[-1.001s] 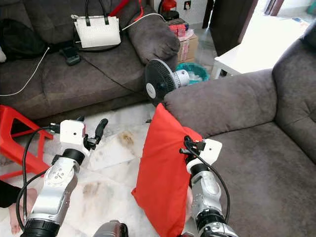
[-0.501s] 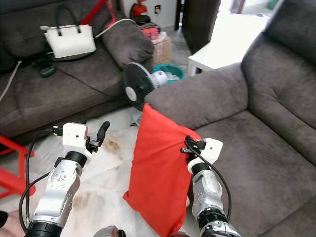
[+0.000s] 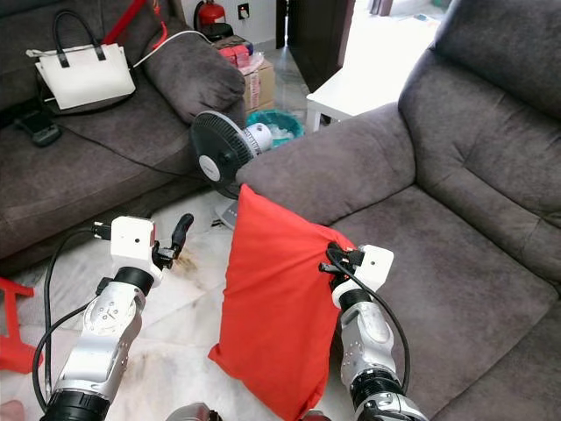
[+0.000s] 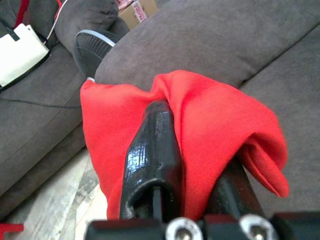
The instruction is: Move the pillow to the sofa from floor
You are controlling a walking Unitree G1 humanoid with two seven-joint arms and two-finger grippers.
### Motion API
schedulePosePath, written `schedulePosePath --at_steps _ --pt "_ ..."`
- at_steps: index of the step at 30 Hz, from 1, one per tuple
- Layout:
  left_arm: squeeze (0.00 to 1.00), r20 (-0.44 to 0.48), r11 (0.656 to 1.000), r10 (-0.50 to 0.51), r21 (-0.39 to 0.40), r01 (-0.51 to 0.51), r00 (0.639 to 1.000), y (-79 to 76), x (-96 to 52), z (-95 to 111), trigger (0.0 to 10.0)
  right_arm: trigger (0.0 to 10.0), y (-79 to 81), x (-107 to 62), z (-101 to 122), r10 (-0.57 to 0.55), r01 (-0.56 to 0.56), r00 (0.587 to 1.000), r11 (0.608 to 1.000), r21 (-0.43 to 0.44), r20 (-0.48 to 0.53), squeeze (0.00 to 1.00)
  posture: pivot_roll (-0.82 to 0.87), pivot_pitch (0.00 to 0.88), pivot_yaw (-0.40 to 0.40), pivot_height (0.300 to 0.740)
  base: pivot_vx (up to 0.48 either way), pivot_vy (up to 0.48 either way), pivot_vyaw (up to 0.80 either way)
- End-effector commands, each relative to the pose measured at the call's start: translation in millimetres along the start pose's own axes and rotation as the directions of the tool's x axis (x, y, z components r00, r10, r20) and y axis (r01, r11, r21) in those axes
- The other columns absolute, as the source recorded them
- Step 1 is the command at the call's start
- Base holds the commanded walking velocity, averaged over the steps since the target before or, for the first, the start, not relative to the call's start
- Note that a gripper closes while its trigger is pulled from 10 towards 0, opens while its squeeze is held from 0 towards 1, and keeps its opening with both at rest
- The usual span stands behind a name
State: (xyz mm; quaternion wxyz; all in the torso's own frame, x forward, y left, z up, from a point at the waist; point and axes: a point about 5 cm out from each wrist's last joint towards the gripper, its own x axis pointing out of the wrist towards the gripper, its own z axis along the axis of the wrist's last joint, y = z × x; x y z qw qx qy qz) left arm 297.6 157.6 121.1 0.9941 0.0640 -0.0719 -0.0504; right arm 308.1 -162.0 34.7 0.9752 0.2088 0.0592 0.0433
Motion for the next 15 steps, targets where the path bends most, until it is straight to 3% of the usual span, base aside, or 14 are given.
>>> schedulePosePath --at_steps 1,6,15 --pt "0.0 0.003 1.0 -0.007 0.02 0.007 1.0 -1.7 0.5 -0.9 10.0 10.0 -1.7 11.2 32.0 0.008 -0.003 0.992 0.999 -0.039 0.125 0.0 0.22 0.041 -0.027 0.74 0.0 0.0 -0.8" --pt "0.0 0.007 1.0 -0.002 0.022 0.002 1.0 -1.7 0.6 -0.6 10.0 10.0 -2.4 11.6 32.9 0.006 -0.001 0.992 0.999 -0.039 0.126 0.0 0.23 0.044 -0.029 0.74 0.0 -0.273 -0.8" --pt "0.0 0.009 1.0 0.007 0.018 -0.007 1.0 -0.4 0.6 -0.8 10.0 10.0 -3.7 11.5 33.2 0.0 0.005 0.992 0.999 -0.043 0.123 0.0 0.23 0.048 -0.031 0.74 0.0 0.0 -0.8"
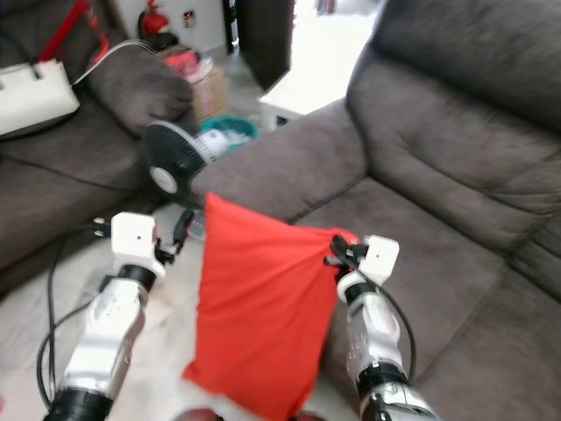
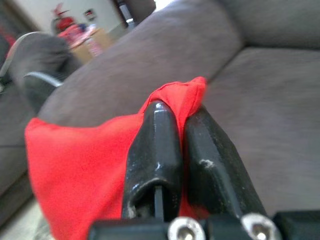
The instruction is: Move the pillow to the sofa from floor
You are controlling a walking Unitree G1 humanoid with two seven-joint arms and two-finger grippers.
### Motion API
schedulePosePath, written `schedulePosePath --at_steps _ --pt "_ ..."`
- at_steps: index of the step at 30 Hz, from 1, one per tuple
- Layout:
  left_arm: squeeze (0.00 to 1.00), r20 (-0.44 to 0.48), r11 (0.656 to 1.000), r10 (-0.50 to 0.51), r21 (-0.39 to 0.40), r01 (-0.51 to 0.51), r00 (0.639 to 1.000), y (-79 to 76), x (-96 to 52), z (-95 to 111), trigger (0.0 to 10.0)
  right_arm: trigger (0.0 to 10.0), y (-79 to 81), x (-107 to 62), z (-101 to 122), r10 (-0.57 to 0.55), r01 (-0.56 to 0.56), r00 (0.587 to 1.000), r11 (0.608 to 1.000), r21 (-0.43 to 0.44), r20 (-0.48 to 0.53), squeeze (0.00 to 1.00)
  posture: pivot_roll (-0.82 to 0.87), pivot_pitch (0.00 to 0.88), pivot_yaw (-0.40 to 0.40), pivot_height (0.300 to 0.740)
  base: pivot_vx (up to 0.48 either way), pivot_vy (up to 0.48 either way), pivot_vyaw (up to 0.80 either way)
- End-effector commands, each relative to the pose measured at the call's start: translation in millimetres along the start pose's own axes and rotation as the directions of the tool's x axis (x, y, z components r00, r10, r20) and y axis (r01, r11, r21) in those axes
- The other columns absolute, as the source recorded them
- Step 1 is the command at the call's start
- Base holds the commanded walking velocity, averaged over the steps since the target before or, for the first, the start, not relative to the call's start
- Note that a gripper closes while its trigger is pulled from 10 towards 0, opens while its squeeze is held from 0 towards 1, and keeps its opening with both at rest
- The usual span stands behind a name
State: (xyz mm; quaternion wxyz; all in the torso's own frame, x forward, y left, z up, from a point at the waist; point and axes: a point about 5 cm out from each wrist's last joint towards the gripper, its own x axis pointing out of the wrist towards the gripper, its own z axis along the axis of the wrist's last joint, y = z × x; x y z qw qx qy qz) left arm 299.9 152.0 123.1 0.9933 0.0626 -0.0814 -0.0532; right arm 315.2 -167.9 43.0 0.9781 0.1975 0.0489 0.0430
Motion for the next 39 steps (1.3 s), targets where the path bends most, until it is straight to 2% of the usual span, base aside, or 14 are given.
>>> schedulePosePath --at_steps 1,34,39 --pt "0.0 -0.01 1.0 0.012 0.018 -0.011 1.0 4.5 -2.6 -3.0 10.0 10.0 -2.1 6.3 22.1 -0.006 0.008 0.995 1.0 -0.019 0.103 0.0 0.23 0.048 -0.031 0.74 0.0 0.0 -0.8" --pt "0.0 -0.001 1.0 -0.003 0.017 0.003 1.0 1.6 -0.5 -2.4 10.0 10.0 -13.4 3.8 24.5 -0.047 0.051 0.994 0.998 -0.032 0.102 0.0 0.22 0.046 -0.032 0.74 0.0 -0.007 -0.79" --pt "0.0 -0.026 0.998 -0.069 0.004 0.069 0.997 -0.5 -2.2 -5.8 10.0 10.0 -11.8 4.8 25.1 -0.035 0.04 0.994 0.998 -0.045 0.101 0.0 0.22 0.056 -0.03 0.74 0.0 0.0 -0.79"
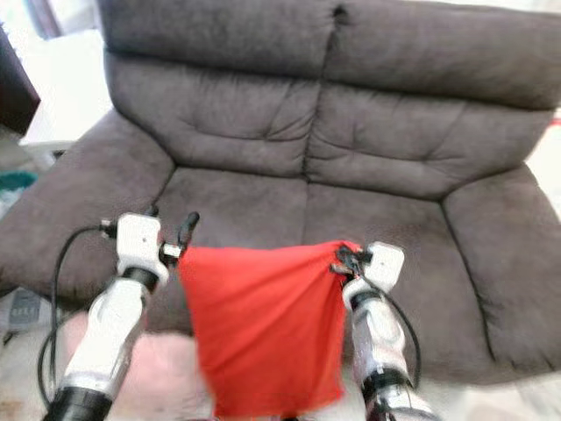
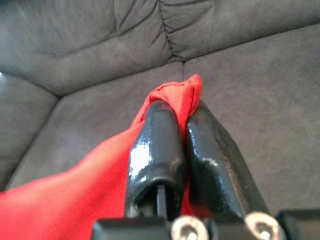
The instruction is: Move the pillow to the sofa from floor
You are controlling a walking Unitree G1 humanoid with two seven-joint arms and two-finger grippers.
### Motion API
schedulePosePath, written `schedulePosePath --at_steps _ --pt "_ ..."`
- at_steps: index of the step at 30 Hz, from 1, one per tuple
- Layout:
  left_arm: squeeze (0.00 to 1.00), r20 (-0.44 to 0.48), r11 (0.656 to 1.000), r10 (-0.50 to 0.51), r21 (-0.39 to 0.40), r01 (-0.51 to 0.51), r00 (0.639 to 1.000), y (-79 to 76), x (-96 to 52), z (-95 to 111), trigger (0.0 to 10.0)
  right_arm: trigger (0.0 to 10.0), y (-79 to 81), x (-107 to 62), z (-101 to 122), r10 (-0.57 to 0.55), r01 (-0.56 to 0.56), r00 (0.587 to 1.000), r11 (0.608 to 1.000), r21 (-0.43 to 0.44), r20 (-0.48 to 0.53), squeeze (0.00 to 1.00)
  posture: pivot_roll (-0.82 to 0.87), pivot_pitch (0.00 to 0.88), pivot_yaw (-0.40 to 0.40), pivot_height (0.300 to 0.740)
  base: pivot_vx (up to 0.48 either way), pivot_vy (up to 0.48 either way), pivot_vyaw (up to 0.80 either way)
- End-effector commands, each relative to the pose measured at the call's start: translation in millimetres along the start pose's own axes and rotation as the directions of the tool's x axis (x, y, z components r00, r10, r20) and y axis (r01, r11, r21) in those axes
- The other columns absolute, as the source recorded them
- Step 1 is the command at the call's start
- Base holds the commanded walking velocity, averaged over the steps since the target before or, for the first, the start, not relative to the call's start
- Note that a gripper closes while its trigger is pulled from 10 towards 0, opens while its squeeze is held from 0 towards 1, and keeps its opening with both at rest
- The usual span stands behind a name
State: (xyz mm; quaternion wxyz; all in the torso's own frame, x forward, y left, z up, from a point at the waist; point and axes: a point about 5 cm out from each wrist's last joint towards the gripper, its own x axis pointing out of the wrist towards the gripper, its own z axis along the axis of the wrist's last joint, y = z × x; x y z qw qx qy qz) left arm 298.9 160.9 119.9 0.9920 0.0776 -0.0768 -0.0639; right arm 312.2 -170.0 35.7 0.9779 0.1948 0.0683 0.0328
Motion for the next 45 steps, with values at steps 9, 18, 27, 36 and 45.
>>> schedulePosePath --at_steps 9,18,27,36,45 --pt "0.0 -0.224 0.965 -0.26 -0.04 0.258 0.939 8.0 -23.4 -31.6 10.0 10.0 6.4 8.6 32.3 0.124 -0.111 0.985 0.988 -0.108 0.122 0.0 0.23 0.058 -0.029 0.74 0.0 0.0 -0.43" --pt "0.0 -0.374 0.88 -0.455 -0.055 0.471 0.808 22.3 -46.9 -46.5 10.0 10.0 22.5 8.5 32.1 0.337 -0.323 0.941 0.924 -0.205 0.038 0.0 0.23 0.045 -0.029 0.74 0.0 0.0 0.0" --pt "0.0 -0.534 0.689 -0.641 -0.086 0.719 0.551 26.0 -78.5 -61.1 10.0 10.0 32.9 0.5 32.5 0.562 -0.564 0.822 0.781 -0.268 -0.093 0.0 0.23 0.017 -0.037 0.74 0.0 0.0 0.0" --pt "0.0 -0.623 0.646 -0.583 0.035 0.763 0.522 26.5 -82.4 -75.2 10.0 10.0 31.6 -10.2 31.0 0.648 -0.685 0.727 0.661 -0.307 -0.227 0.0 0.22 0.045 -0.044 0.74 0.0 0.0 0.0" --pt "0.0 -0.62 0.622 -0.583 0.075 0.78 0.524 25.0 -81.0 -76.4 10.0 10.0 26.4 -28.0 32.8 0.71 -0.797 0.604 0.534 -0.283 -0.362 0.0 0.21 0.058 -0.039 0.74 0.0 0.0 0.0"
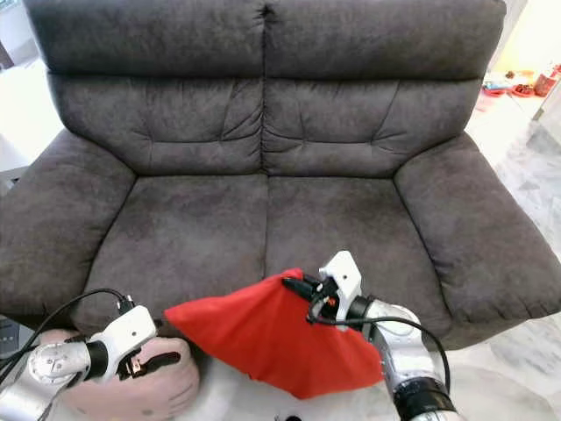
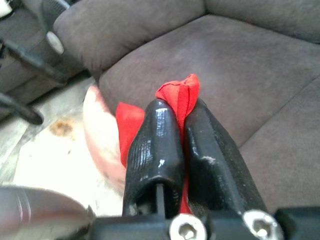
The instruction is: Move the pillow to the sofa from floor
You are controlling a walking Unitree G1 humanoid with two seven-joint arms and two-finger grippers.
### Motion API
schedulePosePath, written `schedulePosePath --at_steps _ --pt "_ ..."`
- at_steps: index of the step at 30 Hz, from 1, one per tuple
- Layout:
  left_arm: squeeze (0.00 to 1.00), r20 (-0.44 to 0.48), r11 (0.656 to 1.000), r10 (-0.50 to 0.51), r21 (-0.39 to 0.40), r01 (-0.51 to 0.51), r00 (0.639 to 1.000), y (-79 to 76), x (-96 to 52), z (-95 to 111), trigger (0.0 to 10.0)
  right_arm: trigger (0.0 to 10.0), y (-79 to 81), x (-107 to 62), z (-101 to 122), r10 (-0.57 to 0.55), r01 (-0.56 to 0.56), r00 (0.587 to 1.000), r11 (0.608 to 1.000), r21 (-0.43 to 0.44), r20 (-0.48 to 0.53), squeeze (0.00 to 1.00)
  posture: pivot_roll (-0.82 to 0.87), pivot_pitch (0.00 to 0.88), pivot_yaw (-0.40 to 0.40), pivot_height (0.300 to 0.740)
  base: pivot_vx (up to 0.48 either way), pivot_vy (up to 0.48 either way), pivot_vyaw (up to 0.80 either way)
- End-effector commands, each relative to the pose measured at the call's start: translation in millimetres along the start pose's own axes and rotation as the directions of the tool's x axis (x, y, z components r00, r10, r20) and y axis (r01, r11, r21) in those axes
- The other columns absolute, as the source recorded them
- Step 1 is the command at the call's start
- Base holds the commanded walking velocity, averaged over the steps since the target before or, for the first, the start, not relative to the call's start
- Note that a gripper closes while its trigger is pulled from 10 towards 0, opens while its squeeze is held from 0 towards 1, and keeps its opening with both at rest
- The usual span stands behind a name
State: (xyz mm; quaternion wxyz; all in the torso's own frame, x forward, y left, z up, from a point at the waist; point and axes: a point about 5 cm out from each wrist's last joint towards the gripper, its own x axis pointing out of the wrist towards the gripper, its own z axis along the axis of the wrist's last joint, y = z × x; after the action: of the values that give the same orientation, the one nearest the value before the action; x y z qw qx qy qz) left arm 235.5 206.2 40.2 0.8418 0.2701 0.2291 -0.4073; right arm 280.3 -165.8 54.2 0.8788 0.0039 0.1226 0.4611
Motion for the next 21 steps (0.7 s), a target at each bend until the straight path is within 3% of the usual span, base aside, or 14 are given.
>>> schedulePosePath --at_steps 1,12,17,21 --pt "0.0 -0.024 0.999 -0.016 0.043 0.017 1.0 -0.4 0.5 -3.0 10.0 10.0 0.1 2.1 27.0 0.06 -0.054 0.996 0.994 -0.091 0.07 0.0 0.21 0.059 -0.039 0.74 0.0 0.0 0.0" --pt "0.0 -0.096 0.99 -0.074 0.111 0.085 0.993 -12.3 0.6 -24.6 10.0 10.0 8.4 -4.8 42.1 0.157 -0.149 0.986 0.981 -0.126 0.059 0.0 0.21 0.042 -0.034 0.74 0.0 0.0 0.0" --pt "0.0 -0.103 0.987 -0.016 0.154 0.032 0.995 -9.6 2.5 -29.9 10.0 10.0 12.2 -9.1 45.8 0.203 -0.196 0.979 0.971 -0.135 0.034 0.0 0.2 0.028 -0.033 0.74 0.0 0.0 0.0" --pt "0.0 -0.067 0.983 0.057 0.179 -0.044 0.996 -1.9 3.0 -25.7 10.0 10.0 15.2 -15.2 39.5 0.237 -0.243 0.97 0.957 -0.157 -0.058 0.0 0.2 0.025 -0.036 0.74 0.0 0.0 0.0"
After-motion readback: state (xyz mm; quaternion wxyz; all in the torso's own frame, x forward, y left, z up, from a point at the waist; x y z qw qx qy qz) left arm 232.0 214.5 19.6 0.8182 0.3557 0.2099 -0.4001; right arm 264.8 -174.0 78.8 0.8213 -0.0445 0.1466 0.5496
